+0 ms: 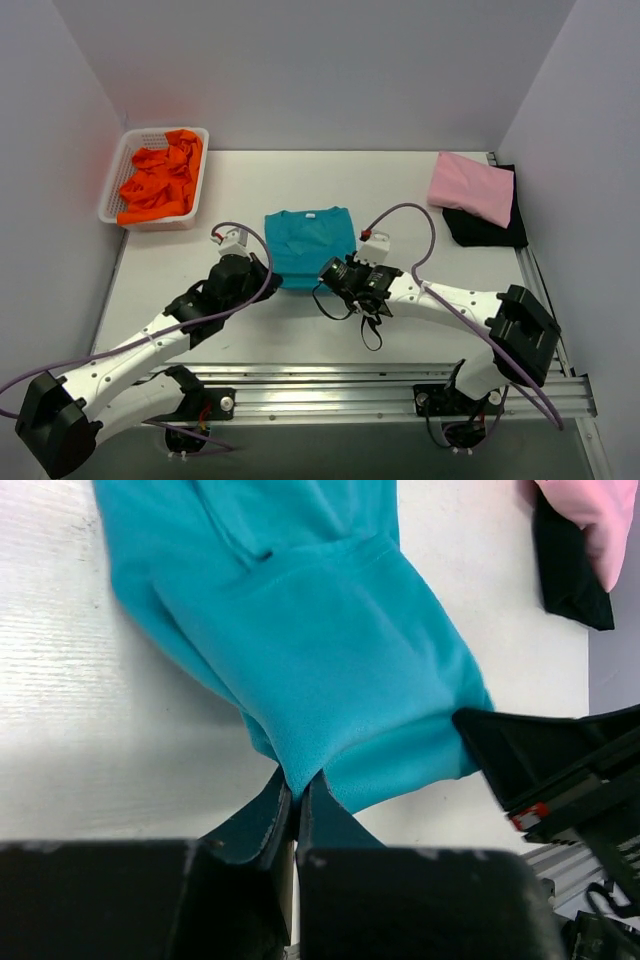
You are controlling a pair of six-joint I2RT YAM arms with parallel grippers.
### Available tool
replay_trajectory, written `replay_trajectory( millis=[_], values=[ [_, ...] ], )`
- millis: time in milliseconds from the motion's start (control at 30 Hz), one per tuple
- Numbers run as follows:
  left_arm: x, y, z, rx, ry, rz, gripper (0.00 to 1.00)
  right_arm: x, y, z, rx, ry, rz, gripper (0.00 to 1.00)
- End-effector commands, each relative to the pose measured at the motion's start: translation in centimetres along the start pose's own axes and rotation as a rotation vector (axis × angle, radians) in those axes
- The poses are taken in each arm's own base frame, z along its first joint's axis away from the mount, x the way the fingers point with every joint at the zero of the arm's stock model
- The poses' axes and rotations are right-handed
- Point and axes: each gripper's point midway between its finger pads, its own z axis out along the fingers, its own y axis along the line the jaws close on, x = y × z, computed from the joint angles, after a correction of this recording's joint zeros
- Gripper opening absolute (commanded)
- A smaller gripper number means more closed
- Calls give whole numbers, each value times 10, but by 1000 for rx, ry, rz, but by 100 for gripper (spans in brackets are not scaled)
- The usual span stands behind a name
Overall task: Fold and stack the t-shirts
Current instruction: Fold the long partially folded tshirt into a neat square
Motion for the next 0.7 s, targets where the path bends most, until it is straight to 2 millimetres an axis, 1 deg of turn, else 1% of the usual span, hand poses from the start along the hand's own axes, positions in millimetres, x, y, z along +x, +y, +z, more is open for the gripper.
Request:
replay_trajectory(
  millis=[0,33,67,100,133,167,200,233,300,367,500,567,633,667],
  values=[
    [-25,12,-17,-102,-58,53,4,-46,-33,-16,146,-139,-33,0],
    [-38,2,-19,-94,-87,51,4,-51,-29,-17,140,-148,-35,0],
    [-42,0,-19,-99,-92,56,4,-64,-21,-20,130,-171,-33,0],
    [-47,-4,-19,-100,-100,61,4,-71,-19,-19,137,-178,-33,0],
    [-55,-11,-18,-100,-114,61,4,-73,-16,-15,148,-183,-49,0],
    [-57,-12,-17,-102,-116,62,4,-77,-13,-14,152,-187,-62,0],
    [-60,-16,-16,-96,-121,63,4,-87,-8,-12,153,-192,-46,0],
    [-60,-17,-12,-103,-117,64,4,-86,-6,-7,165,-187,-62,0],
    [-66,-25,-10,-85,-128,58,4,-93,0,-4,164,-188,-60,0],
    [-68,-27,-6,-88,-130,56,5,-92,5,3,162,-181,-63,0],
    [-70,-27,2,-96,-122,51,5,-94,14,13,153,-163,-65,0],
    [-70,-26,6,-97,-119,38,5,-94,16,20,160,-155,-69,0],
    [-71,-24,10,-100,-123,27,5,-95,22,26,157,-145,-74,0],
    [-73,-20,12,-108,-126,16,5,-96,24,28,157,-142,-75,0]
  ],
)
